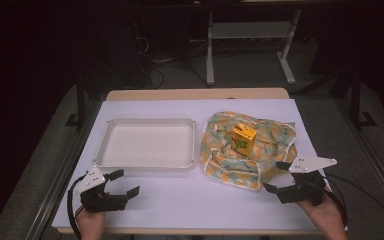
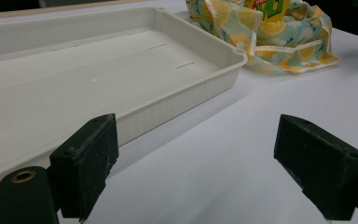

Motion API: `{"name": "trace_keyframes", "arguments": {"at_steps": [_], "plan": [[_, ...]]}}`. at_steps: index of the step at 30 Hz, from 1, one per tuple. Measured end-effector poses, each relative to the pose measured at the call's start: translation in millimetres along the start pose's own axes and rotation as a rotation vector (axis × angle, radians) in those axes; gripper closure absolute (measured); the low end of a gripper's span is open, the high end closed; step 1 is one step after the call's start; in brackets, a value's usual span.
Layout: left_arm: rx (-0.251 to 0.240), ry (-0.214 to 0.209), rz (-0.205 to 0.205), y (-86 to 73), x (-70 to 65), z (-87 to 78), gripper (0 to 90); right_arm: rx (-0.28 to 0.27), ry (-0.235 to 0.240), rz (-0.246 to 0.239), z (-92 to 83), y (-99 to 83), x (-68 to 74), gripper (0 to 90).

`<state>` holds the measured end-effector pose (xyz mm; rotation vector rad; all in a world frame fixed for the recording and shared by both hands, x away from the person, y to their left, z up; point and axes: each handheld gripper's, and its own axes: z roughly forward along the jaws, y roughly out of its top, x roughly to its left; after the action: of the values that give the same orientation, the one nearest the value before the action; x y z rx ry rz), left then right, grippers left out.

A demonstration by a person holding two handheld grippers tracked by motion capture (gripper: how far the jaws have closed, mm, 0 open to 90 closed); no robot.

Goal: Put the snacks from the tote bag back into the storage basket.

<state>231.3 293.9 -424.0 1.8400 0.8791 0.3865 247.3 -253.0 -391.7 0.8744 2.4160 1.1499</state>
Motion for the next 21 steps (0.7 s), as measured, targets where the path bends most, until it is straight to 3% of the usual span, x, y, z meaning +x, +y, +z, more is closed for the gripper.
{"name": "trace_keyframes", "arguments": {"at_steps": [13,21], "plan": [[0.004,-0.005,-0.005,0.2,0.4,2.0,13.4,0.015,0.000,0.028,-3.4,8.7,-16.4,18.6],[0.002,-0.005,0.000,0.4,0.7,2.0,13.4,0.043,0.009,0.000,-0.8,24.4,-18.9,18.7]]}}
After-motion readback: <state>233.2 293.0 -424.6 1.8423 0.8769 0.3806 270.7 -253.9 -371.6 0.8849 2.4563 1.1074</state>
